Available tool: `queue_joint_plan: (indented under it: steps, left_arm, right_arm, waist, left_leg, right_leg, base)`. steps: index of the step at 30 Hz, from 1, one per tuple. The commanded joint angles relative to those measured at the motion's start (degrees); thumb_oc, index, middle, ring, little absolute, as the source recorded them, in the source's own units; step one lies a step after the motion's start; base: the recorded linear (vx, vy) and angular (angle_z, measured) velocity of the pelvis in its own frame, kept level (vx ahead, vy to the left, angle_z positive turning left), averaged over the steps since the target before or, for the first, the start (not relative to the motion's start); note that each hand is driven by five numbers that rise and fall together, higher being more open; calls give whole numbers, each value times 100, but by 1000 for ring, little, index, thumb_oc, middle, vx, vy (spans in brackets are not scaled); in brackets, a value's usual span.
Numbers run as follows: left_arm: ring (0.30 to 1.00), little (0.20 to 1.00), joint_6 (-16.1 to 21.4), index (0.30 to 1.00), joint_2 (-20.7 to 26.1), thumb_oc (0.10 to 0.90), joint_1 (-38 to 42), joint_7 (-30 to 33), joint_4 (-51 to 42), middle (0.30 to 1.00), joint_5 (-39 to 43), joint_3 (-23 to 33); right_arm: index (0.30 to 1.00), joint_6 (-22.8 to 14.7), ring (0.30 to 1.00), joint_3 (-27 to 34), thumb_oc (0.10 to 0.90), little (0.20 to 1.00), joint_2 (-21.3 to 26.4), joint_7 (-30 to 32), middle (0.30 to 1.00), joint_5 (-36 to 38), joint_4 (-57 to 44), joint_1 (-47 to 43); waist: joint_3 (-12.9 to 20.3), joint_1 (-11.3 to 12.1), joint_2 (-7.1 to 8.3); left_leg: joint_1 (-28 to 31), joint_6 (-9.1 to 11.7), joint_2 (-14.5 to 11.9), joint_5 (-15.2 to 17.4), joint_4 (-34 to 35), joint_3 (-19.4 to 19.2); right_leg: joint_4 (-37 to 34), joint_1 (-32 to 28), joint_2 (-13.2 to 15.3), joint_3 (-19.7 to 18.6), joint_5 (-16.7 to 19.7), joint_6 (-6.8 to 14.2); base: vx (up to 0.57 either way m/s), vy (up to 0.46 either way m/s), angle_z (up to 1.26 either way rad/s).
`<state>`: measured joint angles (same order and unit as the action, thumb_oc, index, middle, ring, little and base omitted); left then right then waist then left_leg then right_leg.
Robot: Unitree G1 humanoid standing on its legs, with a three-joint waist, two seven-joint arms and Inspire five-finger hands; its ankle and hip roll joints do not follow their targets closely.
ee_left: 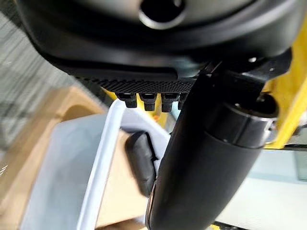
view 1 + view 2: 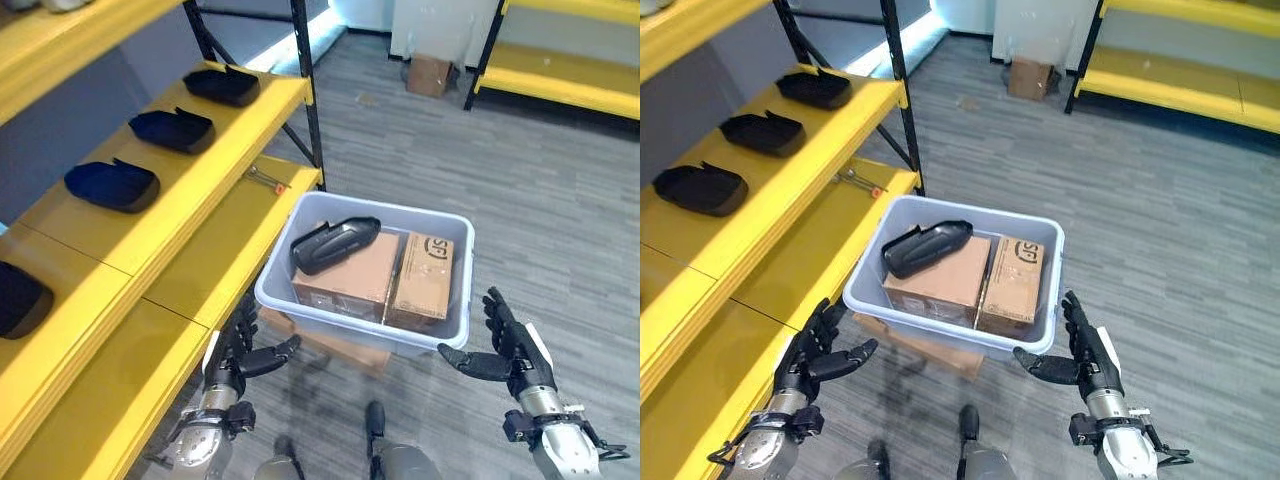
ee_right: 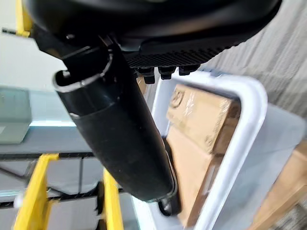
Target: Move parts from the plastic box to the shelf.
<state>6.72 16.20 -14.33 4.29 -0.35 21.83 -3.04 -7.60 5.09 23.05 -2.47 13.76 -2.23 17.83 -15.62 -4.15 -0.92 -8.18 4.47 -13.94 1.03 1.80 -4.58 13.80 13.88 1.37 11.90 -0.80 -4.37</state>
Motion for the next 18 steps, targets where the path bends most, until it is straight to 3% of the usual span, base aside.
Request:
queue_joint_plan:
  steps: [1, 2, 5, 7, 8, 12, 18]
  left_arm:
    - [1000, 1000, 522, 1000, 263, 900, -10, 174, -590, 1000, -46, 497]
    - [1000, 1000, 527, 1000, 226, 900, -84, 150, -580, 1000, 19, 528]
    - [1000, 1000, 512, 1000, 254, 900, -76, 121, -611, 1000, 33, 512]
    - [1000, 1000, 519, 1000, 296, 900, -101, 105, -645, 1000, 31, 519]
    - [1000, 1000, 526, 1000, 373, 900, -131, 114, -672, 1000, 39, 545]
    - [1000, 1000, 560, 1000, 526, 900, -107, 187, -765, 1000, 88, 582]
    - [1000, 1000, 550, 1000, 620, 900, -92, 212, -771, 1000, 120, 577]
  right_arm:
    - [1000, -590, 1000, 61, 900, 1000, 146, 51, 1000, 153, -610, -153]
    - [1000, -580, 1000, 30, 900, 1000, 115, -29, 1000, 206, -624, -135]
    - [1000, -548, 1000, 39, 900, 1000, -5, -86, 1000, 265, -618, -91]
    - [1000, -532, 1000, 82, 900, 1000, -48, -117, 1000, 341, -659, -52]
    - [1000, -477, 1000, 97, 900, 1000, -73, -143, 1000, 341, -699, -36]
    - [1000, -422, 1000, 16, 900, 1000, -128, -148, 1000, 366, -718, -148]
    - [1000, -359, 1000, -19, 900, 1000, -108, -153, 1000, 311, -694, -213]
  waist:
    - [122, 128, 235]
    - [167, 164, 211]
    - [273, 179, 214]
    - [270, 182, 252]
    - [291, 157, 325]
    - [357, 143, 373]
    - [423, 116, 500]
  left_leg:
    - [-594, 272, -40, -1634, 179, 377]
    - [-401, 202, -133, -1524, 190, 324]
    - [-361, 280, -132, -1470, -34, 154]
    - [-392, 246, -82, -1363, -189, 63]
    - [-411, 114, 47, -1050, -457, -137]
    - [-564, 44, 150, -790, -730, -450]
    - [-749, -45, 245, -504, -1018, -603]
  right_leg:
    - [-1099, -1956, 84, -590, -670, 673]
    - [-1051, -1992, 57, -732, -760, 684]
    - [-1160, -2143, 167, -781, -778, 752]
    - [-1186, -2174, 269, -813, -752, 807]
    - [-1272, -2249, 549, -870, -687, 960]
    - [-1387, -2018, 838, -965, -475, 1137]
    - [-1565, -1915, 1019, -936, -311, 1276]
  base:
    - [373, 284, -44]
    - [391, 323, -90]
    - [254, 242, -145]
    - [166, 230, -6]
    - [164, 296, -33]
    - [95, 228, -55]
    - [45, 102, -26]
